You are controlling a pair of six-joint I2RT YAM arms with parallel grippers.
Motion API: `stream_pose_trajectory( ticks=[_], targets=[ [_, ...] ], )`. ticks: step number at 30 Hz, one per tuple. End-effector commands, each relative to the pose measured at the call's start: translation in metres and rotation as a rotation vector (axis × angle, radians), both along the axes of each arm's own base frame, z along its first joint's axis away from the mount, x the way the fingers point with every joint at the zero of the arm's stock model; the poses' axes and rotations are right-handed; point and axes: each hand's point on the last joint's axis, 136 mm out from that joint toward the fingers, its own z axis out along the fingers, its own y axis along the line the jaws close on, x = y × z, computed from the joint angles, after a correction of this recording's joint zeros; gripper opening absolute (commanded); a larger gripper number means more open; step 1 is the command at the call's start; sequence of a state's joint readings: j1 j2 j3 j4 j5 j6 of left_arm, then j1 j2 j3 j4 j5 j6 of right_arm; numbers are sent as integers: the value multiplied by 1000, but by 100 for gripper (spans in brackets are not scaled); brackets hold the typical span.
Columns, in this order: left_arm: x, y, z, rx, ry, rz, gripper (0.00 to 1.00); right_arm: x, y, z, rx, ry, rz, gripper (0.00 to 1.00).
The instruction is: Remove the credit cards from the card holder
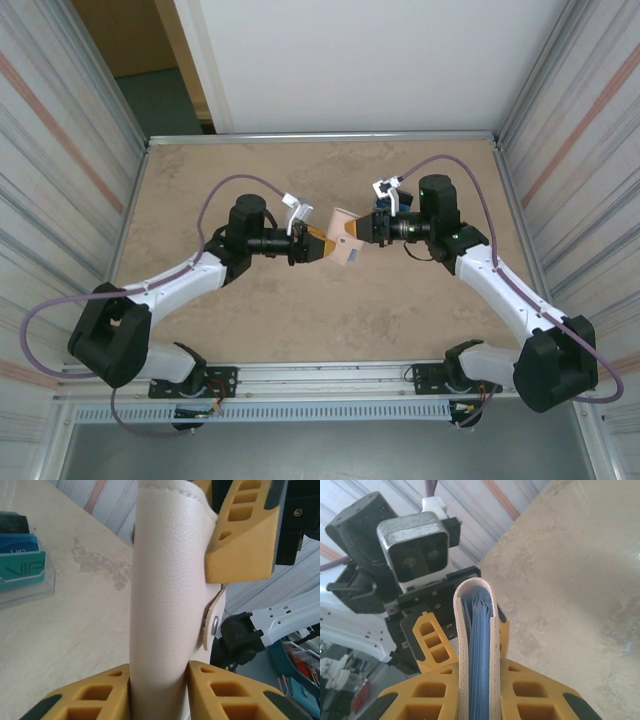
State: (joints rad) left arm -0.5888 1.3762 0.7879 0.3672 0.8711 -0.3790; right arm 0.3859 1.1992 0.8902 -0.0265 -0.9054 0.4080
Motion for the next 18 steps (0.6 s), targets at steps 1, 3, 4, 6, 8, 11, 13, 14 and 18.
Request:
stream_pose_trajectory(
  ticks=[1, 3, 4, 6, 8, 11, 13, 14, 18],
  targets=[
    [5, -6, 10, -44, -11, 23, 24, 11, 1, 18, 34, -9, -74, 18],
    [9, -7, 8, -39, -6, 58, 18, 20, -2, 14, 34, 40, -154, 19],
    [12, -8, 8, -36, -4, 79, 16, 24, -2, 12, 41, 67, -187, 19],
    [16, -10, 7, -27, 6, 115, 14, 27, 0, 10, 57, 94, -239, 25],
    [19, -12, 6, -21, 9, 146, 13, 27, 5, 8, 57, 95, -271, 26],
    [22, -14, 4, -4, 9, 177, 17, 27, 10, 8, 37, 76, -314, 31],
    [22, -16, 1, 4, 11, 186, 22, 29, 11, 7, 33, 74, -334, 31],
    [22, -17, 1, 7, 12, 191, 23, 30, 11, 9, 37, 72, -342, 32],
    [22, -20, -2, 15, 10, 200, 26, 33, 13, 10, 53, 82, -352, 34]
  ],
)
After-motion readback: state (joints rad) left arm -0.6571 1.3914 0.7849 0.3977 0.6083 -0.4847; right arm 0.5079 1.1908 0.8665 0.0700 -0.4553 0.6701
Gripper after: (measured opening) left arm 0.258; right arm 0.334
